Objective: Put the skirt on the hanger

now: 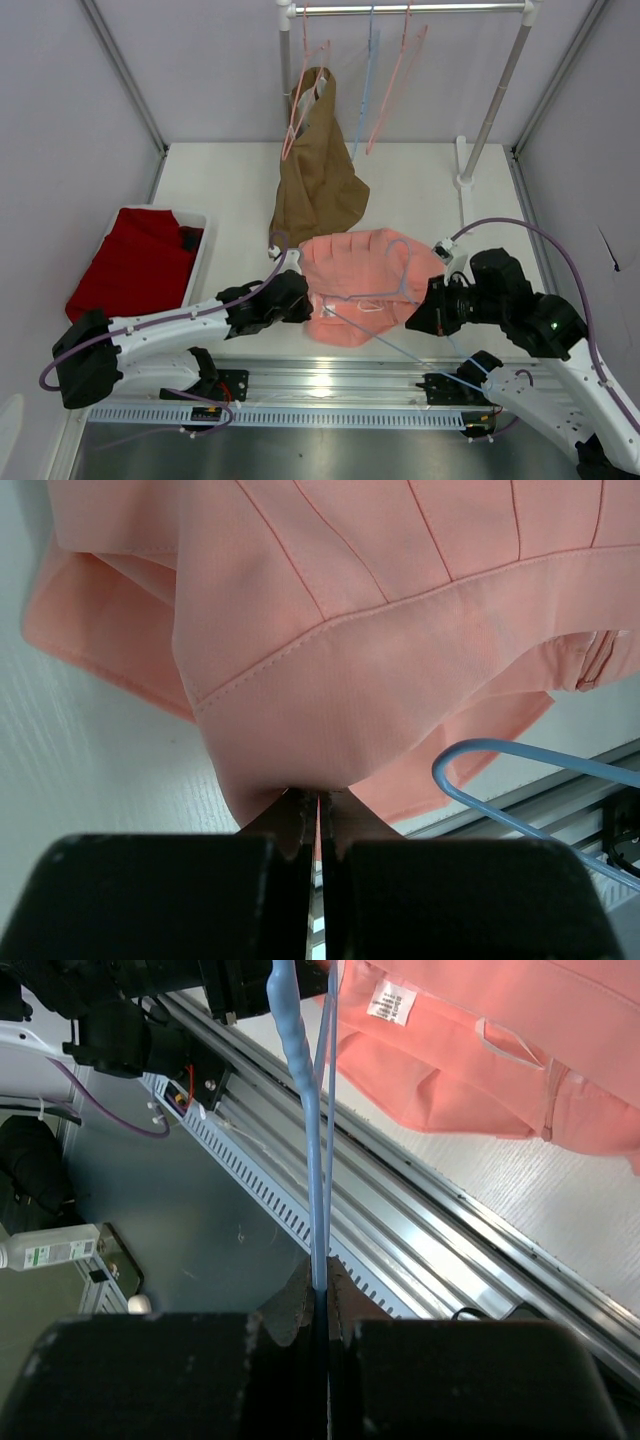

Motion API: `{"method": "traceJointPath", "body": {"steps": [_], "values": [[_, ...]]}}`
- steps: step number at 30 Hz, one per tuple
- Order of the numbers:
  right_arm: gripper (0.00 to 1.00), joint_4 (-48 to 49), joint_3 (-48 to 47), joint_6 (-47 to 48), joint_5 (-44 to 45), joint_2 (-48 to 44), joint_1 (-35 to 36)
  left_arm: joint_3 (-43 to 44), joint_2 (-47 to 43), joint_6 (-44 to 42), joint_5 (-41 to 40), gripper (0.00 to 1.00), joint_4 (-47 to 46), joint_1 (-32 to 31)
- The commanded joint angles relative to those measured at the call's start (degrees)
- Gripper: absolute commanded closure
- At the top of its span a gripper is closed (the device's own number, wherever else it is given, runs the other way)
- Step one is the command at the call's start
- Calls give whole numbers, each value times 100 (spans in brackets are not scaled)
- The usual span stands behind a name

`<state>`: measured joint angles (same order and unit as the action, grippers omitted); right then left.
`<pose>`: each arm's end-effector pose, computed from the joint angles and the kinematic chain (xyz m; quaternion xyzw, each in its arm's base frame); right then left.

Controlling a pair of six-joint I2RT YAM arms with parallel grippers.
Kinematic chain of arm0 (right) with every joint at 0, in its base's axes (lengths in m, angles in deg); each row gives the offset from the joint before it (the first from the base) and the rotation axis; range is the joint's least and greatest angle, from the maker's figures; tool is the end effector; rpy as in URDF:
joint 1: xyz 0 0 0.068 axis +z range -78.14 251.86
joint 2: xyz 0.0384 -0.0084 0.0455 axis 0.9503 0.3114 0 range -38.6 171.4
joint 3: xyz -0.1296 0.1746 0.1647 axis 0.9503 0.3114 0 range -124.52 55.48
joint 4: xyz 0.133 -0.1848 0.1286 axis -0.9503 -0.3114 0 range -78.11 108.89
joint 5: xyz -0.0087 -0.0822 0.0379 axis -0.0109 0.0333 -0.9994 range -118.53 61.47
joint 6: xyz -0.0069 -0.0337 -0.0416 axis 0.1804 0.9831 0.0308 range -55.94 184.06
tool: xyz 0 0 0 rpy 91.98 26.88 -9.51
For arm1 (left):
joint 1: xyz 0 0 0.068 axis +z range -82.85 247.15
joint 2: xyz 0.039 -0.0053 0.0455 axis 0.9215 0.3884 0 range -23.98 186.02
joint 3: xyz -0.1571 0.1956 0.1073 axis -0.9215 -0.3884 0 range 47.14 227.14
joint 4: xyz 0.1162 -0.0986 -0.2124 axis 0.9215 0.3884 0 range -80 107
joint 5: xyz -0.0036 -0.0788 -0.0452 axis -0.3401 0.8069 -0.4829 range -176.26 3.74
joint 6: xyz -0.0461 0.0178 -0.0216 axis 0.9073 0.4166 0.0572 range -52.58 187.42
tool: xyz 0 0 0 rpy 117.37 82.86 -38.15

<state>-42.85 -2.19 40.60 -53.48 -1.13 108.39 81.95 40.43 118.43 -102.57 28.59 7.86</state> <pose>0.0708 0.0712 0.3445 -0.1894 0.8745 0.3710 0.2486 0.1213 -0.1847 0.2022 0.0162 0.9260 -0.2141 0.3106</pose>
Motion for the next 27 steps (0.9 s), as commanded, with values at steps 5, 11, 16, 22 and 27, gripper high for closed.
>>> {"method": "traceJointPath", "body": {"steps": [5,11,16,22,27], "values": [[100,724,299,-35,-98,49,91,210,-288,-99,-21,100,101,14],[100,1163,520,-194,-89,172,222,246,-279,-161,23,100,145,14],[100,1330,564,-264,51,234,319,228,-262,-152,50,100,119,14],[100,1585,704,-369,43,287,363,255,-288,-196,58,100,145,14],[100,1612,810,-396,104,348,381,290,-349,-214,50,100,171,14]]}}
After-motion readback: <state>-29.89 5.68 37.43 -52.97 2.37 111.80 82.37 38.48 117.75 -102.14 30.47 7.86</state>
